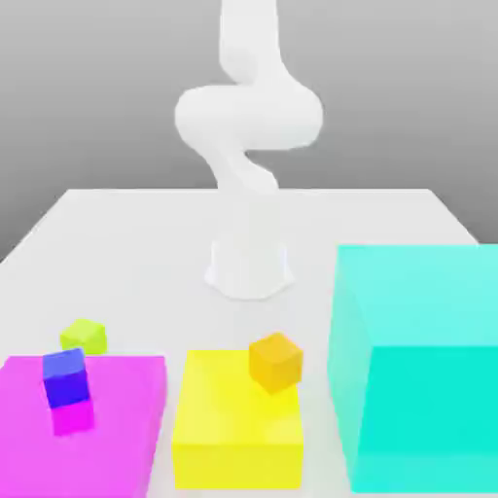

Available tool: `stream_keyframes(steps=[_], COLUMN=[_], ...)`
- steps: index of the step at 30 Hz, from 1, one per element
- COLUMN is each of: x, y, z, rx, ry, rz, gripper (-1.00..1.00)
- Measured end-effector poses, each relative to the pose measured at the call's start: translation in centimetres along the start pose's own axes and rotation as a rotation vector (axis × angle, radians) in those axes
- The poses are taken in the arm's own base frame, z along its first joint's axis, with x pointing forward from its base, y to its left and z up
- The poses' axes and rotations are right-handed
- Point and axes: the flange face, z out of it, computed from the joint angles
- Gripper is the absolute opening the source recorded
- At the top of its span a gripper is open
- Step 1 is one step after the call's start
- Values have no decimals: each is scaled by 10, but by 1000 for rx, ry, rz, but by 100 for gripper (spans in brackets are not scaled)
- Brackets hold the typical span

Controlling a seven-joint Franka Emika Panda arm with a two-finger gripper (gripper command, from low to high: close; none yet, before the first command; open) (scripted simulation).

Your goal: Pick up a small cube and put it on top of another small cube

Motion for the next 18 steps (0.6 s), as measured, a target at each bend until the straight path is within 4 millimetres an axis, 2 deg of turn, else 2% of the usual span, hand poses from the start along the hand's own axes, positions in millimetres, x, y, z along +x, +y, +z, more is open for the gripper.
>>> stream_keyframes(steps=[4, 7, 9, 13, 16, 18], x=[19, 20, 14, -17, -61, -95], y=[77, 146, 196, 303, 388, 439], z=[96, 154, 186, 234, 256, 259], rx=[-150, -252, -316, -439, -527, -577], ry=[-57, -108, -146, -236, -320, -373], rz=[55, 101, 135, 215, 288, 347], gripper=[0, 0, 0, 0, 0, 0])
